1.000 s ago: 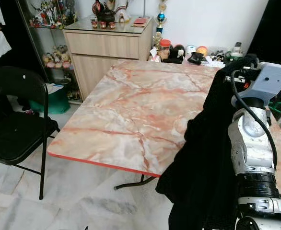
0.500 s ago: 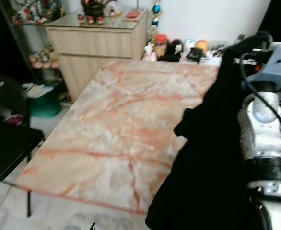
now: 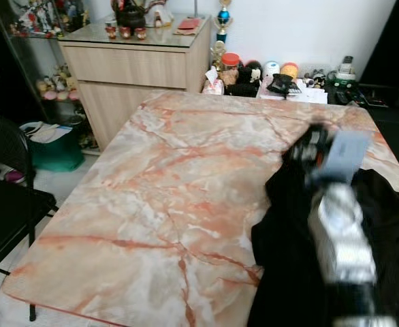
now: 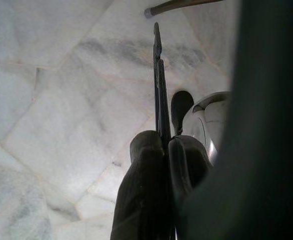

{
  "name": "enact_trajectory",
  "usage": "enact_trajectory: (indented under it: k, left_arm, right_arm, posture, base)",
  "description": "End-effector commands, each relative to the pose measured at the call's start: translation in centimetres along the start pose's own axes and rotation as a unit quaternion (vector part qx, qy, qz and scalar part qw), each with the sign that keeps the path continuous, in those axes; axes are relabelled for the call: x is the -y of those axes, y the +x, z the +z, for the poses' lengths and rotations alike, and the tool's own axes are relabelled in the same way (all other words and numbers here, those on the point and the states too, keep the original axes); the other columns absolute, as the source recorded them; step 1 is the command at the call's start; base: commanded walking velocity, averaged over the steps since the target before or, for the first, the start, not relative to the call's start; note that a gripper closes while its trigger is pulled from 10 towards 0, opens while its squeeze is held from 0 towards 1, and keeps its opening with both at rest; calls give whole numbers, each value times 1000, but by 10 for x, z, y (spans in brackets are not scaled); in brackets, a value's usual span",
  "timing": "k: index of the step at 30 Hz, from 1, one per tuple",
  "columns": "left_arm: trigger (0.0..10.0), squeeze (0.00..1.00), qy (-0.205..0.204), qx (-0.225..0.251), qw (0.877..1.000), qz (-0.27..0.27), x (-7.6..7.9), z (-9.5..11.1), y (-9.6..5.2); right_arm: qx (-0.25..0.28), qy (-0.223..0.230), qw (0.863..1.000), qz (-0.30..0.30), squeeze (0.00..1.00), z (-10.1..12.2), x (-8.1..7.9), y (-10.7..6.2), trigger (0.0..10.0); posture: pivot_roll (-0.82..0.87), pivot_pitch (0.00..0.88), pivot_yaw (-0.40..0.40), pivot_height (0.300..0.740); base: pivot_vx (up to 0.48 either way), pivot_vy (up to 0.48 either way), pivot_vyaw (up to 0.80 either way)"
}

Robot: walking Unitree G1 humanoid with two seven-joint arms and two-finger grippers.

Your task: Hang hanger

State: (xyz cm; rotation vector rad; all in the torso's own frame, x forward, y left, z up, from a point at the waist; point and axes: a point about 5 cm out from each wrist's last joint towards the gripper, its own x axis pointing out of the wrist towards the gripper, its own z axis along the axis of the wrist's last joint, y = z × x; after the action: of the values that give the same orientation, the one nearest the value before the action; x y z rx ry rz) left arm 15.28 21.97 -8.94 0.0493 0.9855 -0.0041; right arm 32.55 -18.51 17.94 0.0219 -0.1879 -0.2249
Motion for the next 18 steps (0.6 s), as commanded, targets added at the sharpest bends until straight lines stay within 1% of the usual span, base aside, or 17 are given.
enact_trajectory:
  k: [1,3,4,5,6,7,8,9,10,12,13,16,18]
  left_arm:
    - [10000,0,9,-11,1000,-2,-2,-5,-1]
    - [10000,0,9,-11,1000,0,-2,-5,-1]
    - [10000,0,9,-11,1000,0,-2,-5,-1]
    - [10000,0,14,-13,1000,0,-2,-6,-1]
    - [10000,0,15,-13,1000,-1,-2,-6,-1]
    - [10000,0,16,-13,1000,-3,-2,-6,-1]
    - [10000,0,14,-12,1000,-5,-1,-5,-1]
    - [10000,0,14,-12,1000,-5,0,-5,-1]
    - [10000,0,13,-13,1000,-6,0,-6,-1]
    - [10000,0,14,-16,1000,-9,1,-7,-1]
    - [10000,0,14,-18,1000,-11,1,-8,-1]
    - [10000,0,13,-18,1000,-10,1,-9,-2]
    - [10000,0,15,-19,1000,-10,1,-10,-2]
  right_arm:
    - [34,9,999,-26,0,19,6,-7,10000]
    - [30,7,999,-36,0,18,9,-16,10000]
    - [30,7,999,-36,0,18,9,-16,10000]
    - [30,2,999,-33,345,17,8,-21,10000]
    - [31,-6,999,-27,1000,17,7,-27,10000]
    - [31,-12,999,-23,1000,17,6,-32,10000]
    - [15,-26,1000,-2,1000,8,3,-46,10000]
    - [-5,-32,999,6,1000,2,1,-52,10000]
    - [-33,-26,999,2,1000,-7,3,-60,10000]
    - [-76,-15,997,-11,1000,-17,5,-71,10000]
    - [-88,-12,996,-15,1000,-19,6,-73,10000]
    - [-115,-31,993,-7,1000,-25,7,-77,10000]
    - [-118,-24,993,-11,1000,-25,8,-80,10000]
  posture:
    - [45,48,3,740]
    - [42,44,0,740]
    - [42,44,0,740]
    - [44,43,-1,740]
    - [46,47,-1,740]
    - [46,47,-1,740]
    - [39,53,-2,740]
    - [40,55,-2,740]
    - [42,64,-2,740]
    - [42,67,-1,740]
    - [41,69,0,740]
    - [34,74,0,740]
    - [35,74,0,740]
  base:
    - [0,0,0]
    - [0,0,0]
    - [0,0,0]
    - [0,0,0]
    - [0,0,0]
    - [0,0,0]
    - [0,0,0]
    - [0,0,0]
    - [0,0,0]
    - [0,0,0]
    - [0,0,0]
    - [0,0,0]
    - [0,0,0]
